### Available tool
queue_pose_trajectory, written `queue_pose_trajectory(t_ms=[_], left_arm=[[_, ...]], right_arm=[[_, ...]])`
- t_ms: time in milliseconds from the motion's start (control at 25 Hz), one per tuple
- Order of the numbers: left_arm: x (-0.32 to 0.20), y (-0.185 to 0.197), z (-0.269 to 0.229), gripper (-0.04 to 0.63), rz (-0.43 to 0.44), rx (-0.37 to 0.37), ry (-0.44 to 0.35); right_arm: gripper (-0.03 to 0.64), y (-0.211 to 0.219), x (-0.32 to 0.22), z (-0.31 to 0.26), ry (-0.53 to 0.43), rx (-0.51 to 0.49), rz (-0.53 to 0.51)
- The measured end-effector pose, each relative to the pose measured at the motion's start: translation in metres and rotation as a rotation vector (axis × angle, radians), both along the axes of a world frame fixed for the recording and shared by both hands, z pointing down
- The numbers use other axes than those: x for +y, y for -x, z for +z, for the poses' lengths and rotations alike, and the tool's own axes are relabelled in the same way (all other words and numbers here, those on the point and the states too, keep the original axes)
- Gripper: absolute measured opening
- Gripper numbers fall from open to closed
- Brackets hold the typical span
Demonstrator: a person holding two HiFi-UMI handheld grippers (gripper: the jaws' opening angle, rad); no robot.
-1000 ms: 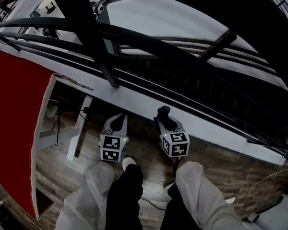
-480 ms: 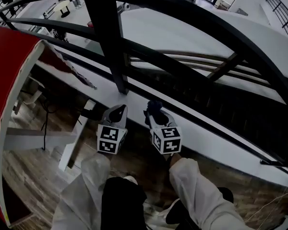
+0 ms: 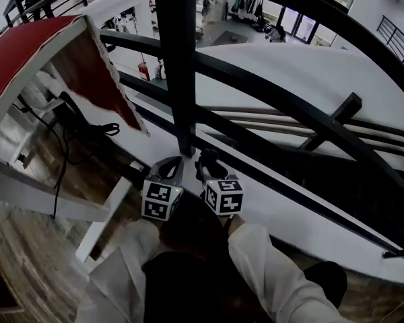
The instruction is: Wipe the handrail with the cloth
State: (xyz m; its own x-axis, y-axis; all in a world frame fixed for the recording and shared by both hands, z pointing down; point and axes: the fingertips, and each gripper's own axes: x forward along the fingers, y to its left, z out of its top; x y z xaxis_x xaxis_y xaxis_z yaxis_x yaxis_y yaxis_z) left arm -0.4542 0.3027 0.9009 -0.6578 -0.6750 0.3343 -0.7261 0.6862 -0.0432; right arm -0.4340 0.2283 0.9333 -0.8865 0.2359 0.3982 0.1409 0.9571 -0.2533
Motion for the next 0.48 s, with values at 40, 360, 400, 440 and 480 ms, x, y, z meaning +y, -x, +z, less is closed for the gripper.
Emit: queue_pose_trajectory(t_ms=[40,360,400,440,480], left_arm=[[0.005,0.002,0.004,-0.002,-0.008,0.005,-0.002],[0.014,0.016,0.011,-0.002,-0.002,0.018,-0.037],[0.013,0.019,0.013,-0.002,-0.001,0.022,-0.041],[0.013,0.022,0.016,-0.002,0.0,0.026,-0.042],[0.013,0.024,0.019,-0.002,0.001,0.032,-0.04]], right_arm=[[0.091,0.005,0.004,0.004,-0.005,0.002,-0.005],[0.091,0.04,0.017,0.01,-0.019,0.004,0.003],[0.091,0.044,0.017,0.01,-0.026,0.003,0.002],[0.091,0.048,0.018,0.012,-0.03,0.003,0.003],[0.091,0.051,0.019,0.013,-0.031,0.005,0.006]])
